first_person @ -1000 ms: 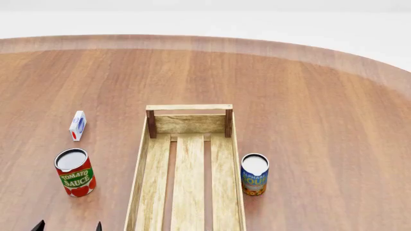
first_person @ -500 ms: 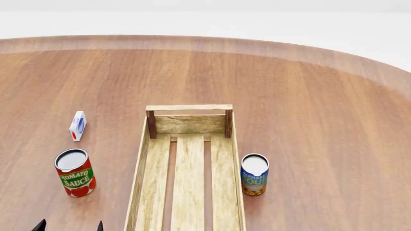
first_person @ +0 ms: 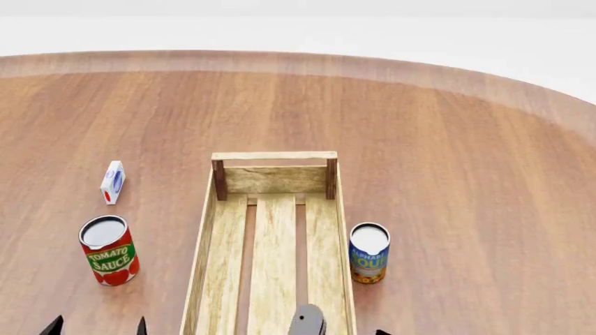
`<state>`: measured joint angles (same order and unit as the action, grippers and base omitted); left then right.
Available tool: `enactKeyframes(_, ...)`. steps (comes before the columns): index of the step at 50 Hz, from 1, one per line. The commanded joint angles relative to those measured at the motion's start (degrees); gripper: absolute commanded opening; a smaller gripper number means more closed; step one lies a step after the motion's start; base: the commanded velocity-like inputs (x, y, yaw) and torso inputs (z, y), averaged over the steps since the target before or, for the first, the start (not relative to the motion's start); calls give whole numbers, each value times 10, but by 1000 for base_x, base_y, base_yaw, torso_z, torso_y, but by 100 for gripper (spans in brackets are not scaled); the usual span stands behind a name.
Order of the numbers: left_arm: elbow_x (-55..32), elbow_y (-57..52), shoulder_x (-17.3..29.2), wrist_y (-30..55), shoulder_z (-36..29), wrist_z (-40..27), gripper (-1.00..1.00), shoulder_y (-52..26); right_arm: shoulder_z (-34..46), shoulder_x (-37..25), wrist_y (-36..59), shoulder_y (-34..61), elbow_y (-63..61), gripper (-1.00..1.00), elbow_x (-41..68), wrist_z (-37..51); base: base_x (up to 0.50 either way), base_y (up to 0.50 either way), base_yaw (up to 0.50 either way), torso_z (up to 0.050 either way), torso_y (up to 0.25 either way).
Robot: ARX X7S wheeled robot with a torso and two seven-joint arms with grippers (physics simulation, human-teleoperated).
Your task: Pick up the butter and put it in the tray.
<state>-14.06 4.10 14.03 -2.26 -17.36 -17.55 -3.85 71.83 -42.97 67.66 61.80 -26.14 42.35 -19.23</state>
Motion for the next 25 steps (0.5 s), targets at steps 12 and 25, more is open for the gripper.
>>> enactKeyframes(12, -2, 5, 0, -3, -6, -3, 100, -4, -88, -29, 63, 46, -59, -100, 64, 23, 0, 0, 0, 0, 0)
enactKeyframes(25, -5, 4, 2, -1, -7, -6, 100, -5, -226, 15, -9, 39, 179, -100, 79, 68, 0, 0, 0, 0, 1)
